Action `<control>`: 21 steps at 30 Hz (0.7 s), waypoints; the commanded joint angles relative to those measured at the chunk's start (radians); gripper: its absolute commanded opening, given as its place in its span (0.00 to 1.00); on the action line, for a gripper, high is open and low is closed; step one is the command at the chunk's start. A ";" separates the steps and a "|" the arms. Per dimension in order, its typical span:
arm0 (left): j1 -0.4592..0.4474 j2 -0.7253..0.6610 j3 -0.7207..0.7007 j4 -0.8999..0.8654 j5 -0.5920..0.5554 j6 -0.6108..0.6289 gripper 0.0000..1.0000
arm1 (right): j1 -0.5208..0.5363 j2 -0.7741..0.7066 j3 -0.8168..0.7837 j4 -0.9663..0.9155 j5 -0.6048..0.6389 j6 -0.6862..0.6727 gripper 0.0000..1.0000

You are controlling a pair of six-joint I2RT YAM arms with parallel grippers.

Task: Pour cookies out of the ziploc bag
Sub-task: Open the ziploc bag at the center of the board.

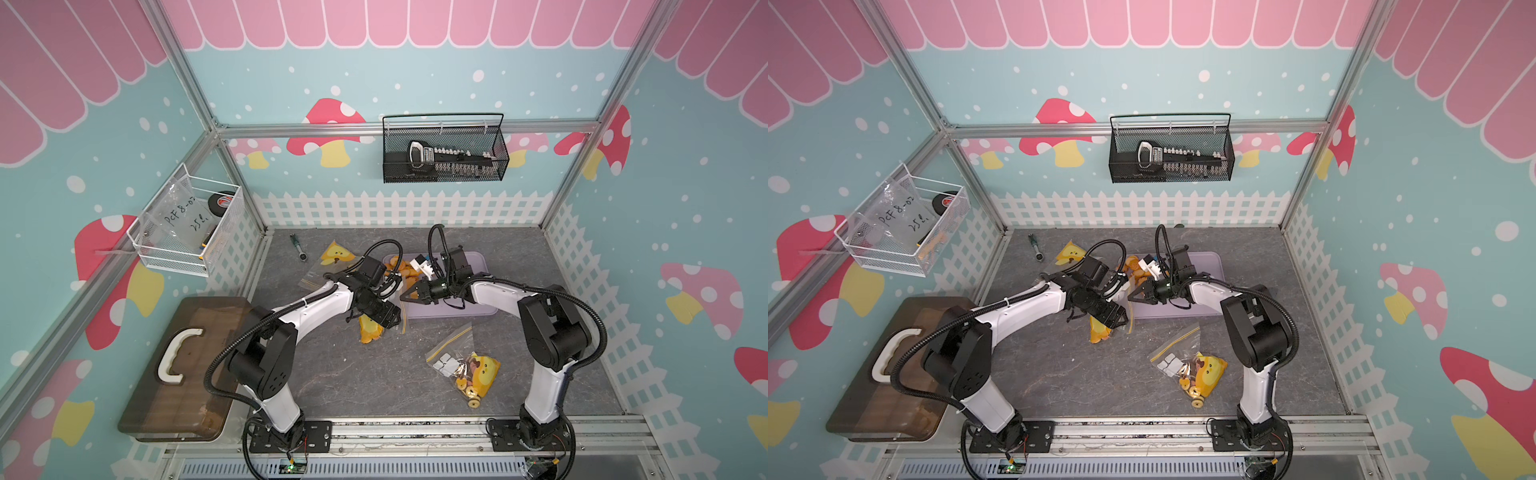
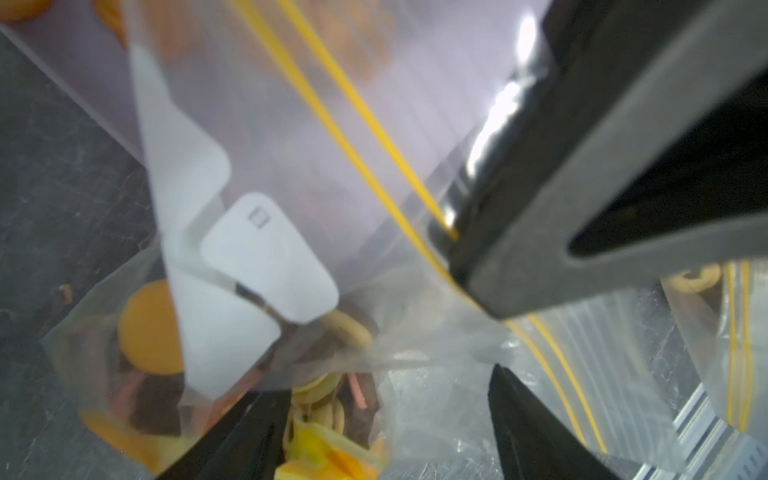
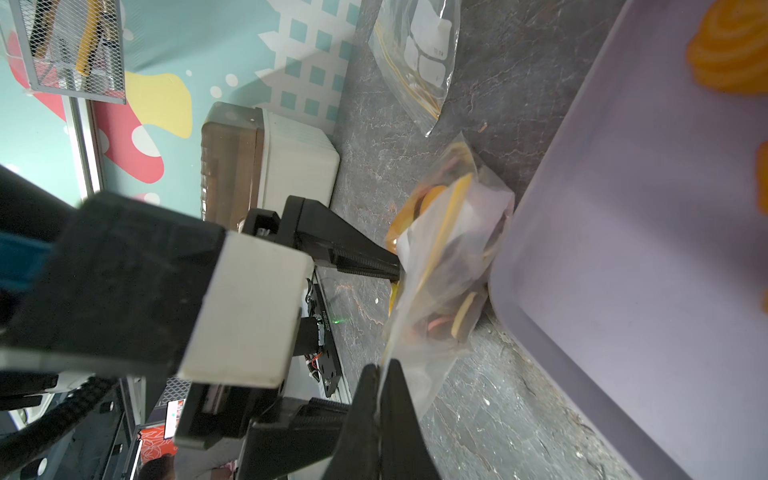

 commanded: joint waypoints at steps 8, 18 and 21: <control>-0.007 0.078 0.052 -0.044 -0.004 0.037 0.39 | -0.010 -0.036 -0.023 0.001 -0.034 -0.019 0.00; -0.011 0.082 0.052 -0.034 -0.020 0.027 0.00 | -0.012 -0.033 -0.041 0.001 -0.029 -0.024 0.00; -0.011 0.061 0.043 -0.021 -0.048 0.012 0.00 | -0.016 -0.030 -0.044 0.002 -0.026 -0.024 0.00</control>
